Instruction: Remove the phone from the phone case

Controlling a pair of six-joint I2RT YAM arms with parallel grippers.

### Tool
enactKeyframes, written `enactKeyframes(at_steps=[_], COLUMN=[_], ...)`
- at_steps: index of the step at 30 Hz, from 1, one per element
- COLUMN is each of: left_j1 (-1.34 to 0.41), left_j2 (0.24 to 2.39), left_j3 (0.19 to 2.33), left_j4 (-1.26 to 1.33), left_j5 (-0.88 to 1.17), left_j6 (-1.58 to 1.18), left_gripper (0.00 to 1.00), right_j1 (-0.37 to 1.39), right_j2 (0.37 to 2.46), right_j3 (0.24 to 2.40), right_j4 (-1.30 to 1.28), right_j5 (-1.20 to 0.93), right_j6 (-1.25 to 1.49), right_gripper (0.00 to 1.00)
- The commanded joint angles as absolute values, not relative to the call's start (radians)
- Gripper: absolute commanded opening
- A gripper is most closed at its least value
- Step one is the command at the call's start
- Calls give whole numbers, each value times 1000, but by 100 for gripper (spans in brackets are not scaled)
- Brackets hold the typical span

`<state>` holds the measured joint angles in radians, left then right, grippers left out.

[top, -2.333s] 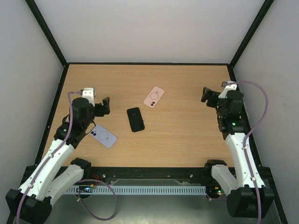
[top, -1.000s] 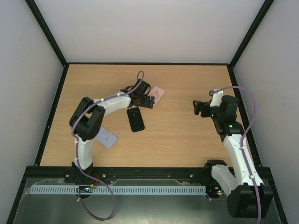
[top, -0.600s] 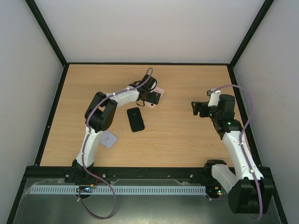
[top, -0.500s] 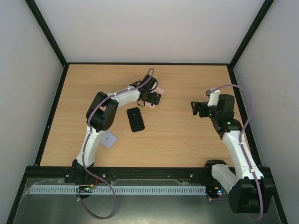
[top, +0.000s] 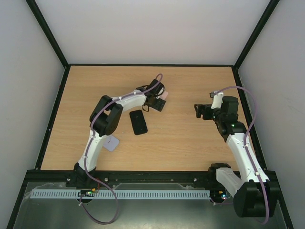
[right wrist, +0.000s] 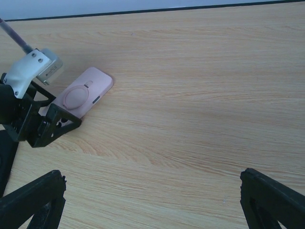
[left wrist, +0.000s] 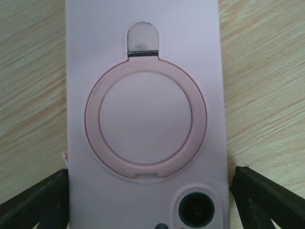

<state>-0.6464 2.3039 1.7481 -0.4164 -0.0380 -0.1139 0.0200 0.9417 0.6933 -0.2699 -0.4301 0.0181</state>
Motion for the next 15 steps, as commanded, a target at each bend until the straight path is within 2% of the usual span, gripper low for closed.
enactKeyframes(at_steps=[1, 3, 11, 15], left_j1=[-714, -746, -911, -1009], left_j2=[2294, 2249, 2026, 1939], left_j3=[1684, 1632, 1324, 1210], left_j4=[-479, -465, -338, -298], left_j5=[-17, -16, 52, 71], left_j6=[-113, -132, -198, -221], left_gripper=[86, 81, 71, 74], right_j1=[24, 24, 25, 21], right_j2=[936, 937, 942, 947], right_j3=[718, 719, 727, 746], right_j4=[-271, -270, -278, -302], right_j5=[-394, -393, -392, -407], right_j6=[13, 15, 18, 11], right_gripper=[97, 98, 97, 97])
